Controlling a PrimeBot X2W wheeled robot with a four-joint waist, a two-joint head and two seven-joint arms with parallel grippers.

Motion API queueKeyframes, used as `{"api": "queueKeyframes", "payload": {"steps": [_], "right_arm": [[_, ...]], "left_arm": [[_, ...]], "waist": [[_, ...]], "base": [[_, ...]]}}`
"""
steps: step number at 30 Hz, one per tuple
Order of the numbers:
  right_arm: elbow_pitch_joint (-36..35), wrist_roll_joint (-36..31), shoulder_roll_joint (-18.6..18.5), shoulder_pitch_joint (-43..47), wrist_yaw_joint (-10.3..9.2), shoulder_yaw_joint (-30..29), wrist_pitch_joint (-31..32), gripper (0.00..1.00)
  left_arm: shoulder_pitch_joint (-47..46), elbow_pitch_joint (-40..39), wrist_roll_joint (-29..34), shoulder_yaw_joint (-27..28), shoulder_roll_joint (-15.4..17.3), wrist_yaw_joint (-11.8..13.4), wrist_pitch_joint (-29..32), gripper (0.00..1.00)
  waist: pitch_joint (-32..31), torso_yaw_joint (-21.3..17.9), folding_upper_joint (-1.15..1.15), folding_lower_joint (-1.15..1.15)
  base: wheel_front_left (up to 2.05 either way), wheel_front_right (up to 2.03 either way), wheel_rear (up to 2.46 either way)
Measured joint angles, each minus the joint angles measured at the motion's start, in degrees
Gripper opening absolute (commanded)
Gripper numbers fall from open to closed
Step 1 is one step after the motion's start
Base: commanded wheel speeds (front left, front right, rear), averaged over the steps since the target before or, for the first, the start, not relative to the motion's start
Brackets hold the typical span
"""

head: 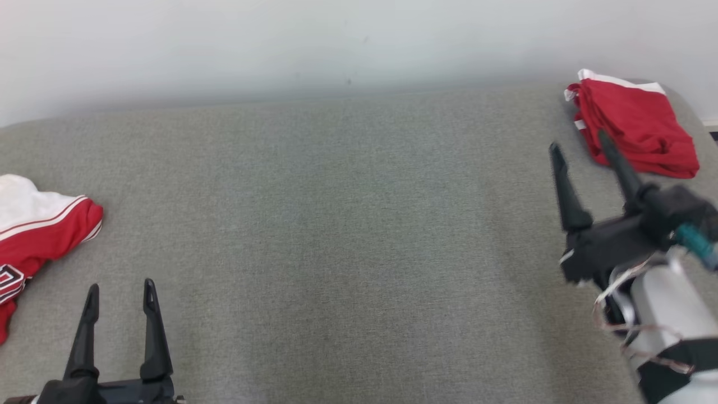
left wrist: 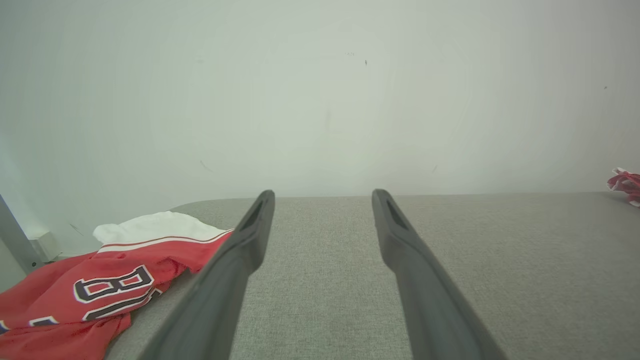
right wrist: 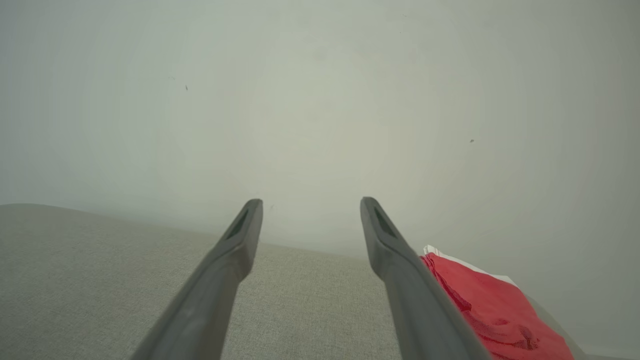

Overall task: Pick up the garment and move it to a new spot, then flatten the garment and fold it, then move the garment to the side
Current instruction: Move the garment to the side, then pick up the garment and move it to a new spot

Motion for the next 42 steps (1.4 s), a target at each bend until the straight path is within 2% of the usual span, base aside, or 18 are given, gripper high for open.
{"api": "queueKeyframes", "payload": {"steps": [11,23,31,42], "right_arm": [[-9.45,-3.41,9.62,14.79,0.0,-9.11,0.0,1.0],[-18.23,-8.94,17.38,28.17,-0.01,-13.3,0.0,1.0],[-19.42,-10.47,19.11,33.08,-0.01,-13.88,0.0,1.0],[-20.08,-12.4,19.76,35.39,-0.01,-13.13,0.0,1.0]], "left_arm": [[0.65,1.48,0.12,-0.67,-0.36,-0.53,0.01,1.0],[1.77,4.15,2.03,-1.32,-0.07,-0.89,0.01,1.0],[3.46,5.75,2.38,-1.86,0.07,-0.53,0.0,1.0],[4.08,7.89,3.37,-2.82,0.59,0.1,0.0,1.0]], "waist": [[-2.06,-0.8,0.0,0.02],[-5.03,0.23,0.0,0.01],[-7.38,0.49,0.0,0.01],[-8.43,1.38,0.01,0.02]], "base": [[0.0,0.0,0.0],[0.0,0.0,0.0],[0.0,0.0,0.0],[0.0,0.0,0.0]]}}
